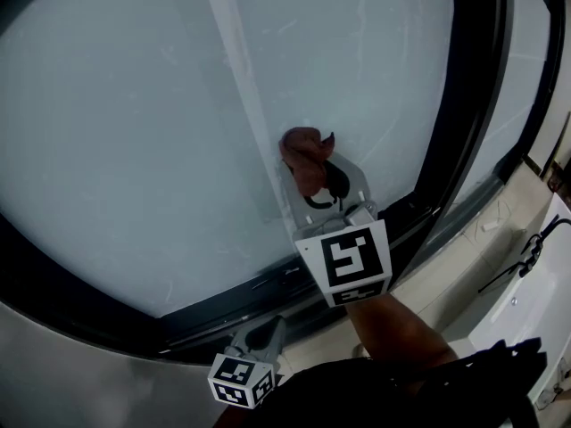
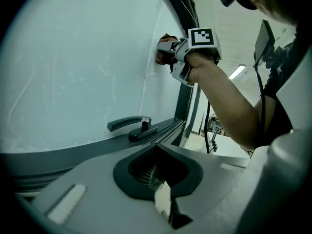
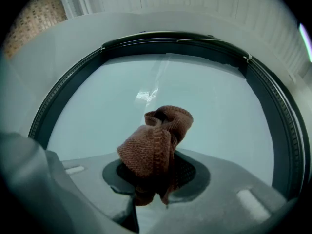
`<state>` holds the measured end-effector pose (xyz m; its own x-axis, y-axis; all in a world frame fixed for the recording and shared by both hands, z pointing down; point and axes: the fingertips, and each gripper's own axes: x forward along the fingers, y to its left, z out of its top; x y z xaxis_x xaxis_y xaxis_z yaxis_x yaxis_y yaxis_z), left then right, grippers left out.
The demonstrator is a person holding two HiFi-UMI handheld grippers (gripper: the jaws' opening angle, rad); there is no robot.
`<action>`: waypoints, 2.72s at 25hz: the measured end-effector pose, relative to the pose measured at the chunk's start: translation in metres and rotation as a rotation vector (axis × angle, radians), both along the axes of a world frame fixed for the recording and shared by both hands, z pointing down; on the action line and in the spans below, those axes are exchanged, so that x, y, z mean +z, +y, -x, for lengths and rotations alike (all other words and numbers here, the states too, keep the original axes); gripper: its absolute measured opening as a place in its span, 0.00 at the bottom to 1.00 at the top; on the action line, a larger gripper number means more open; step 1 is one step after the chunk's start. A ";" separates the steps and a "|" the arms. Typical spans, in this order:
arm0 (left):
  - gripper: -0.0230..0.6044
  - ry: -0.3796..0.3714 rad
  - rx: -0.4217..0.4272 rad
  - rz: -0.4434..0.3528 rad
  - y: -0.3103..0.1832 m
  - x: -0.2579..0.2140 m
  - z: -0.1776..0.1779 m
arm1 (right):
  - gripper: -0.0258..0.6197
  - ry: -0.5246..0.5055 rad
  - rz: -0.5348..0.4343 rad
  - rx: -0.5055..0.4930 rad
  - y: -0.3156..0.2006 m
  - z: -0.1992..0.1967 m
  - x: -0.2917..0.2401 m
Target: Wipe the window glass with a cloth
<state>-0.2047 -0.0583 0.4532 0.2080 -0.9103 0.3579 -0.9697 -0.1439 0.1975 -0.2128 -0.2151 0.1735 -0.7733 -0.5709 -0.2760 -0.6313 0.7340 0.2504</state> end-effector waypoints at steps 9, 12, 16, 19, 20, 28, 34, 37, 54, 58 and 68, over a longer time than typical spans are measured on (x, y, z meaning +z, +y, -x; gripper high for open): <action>0.06 0.001 0.007 0.003 -0.003 0.001 -0.003 | 0.20 -0.015 -0.013 -0.027 0.009 0.011 0.002; 0.06 0.000 0.014 0.011 -0.005 0.001 -0.006 | 0.20 -0.010 -0.004 -0.088 0.010 0.011 0.000; 0.06 0.000 0.031 0.003 -0.018 -0.002 -0.017 | 0.20 -0.034 0.076 -0.275 0.007 0.003 -0.004; 0.06 0.004 0.042 -0.003 -0.030 -0.006 -0.024 | 0.20 -0.083 0.150 -0.378 -0.004 -0.017 -0.005; 0.06 0.003 0.046 -0.004 -0.035 -0.007 -0.027 | 0.20 -0.106 0.170 -0.387 -0.011 -0.027 -0.008; 0.06 -0.007 0.097 -0.010 -0.072 -0.014 -0.060 | 0.20 -0.156 0.123 -0.075 -0.103 -0.140 -0.028; 0.06 -0.010 0.092 -0.012 -0.089 -0.014 -0.075 | 0.20 -0.146 0.099 0.171 -0.180 -0.209 -0.048; 0.06 -0.006 0.073 -0.016 -0.095 -0.016 -0.079 | 0.20 -0.136 0.089 0.219 -0.198 -0.220 -0.056; 0.06 -0.011 0.028 -0.017 -0.096 -0.017 -0.078 | 0.20 -0.088 0.083 0.254 -0.224 -0.212 -0.072; 0.06 -0.003 0.031 -0.010 -0.089 -0.011 -0.074 | 0.20 -0.102 0.090 0.241 -0.217 -0.202 -0.074; 0.06 -0.007 0.036 -0.021 -0.073 -0.013 -0.062 | 0.20 -0.098 0.075 0.139 -0.171 -0.158 -0.079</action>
<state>-0.1429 -0.1315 0.4402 0.2377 -0.9097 0.3405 -0.9653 -0.1823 0.1869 -0.0548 -0.3856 0.0948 -0.6569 -0.6925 -0.2983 -0.7468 0.6521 0.1305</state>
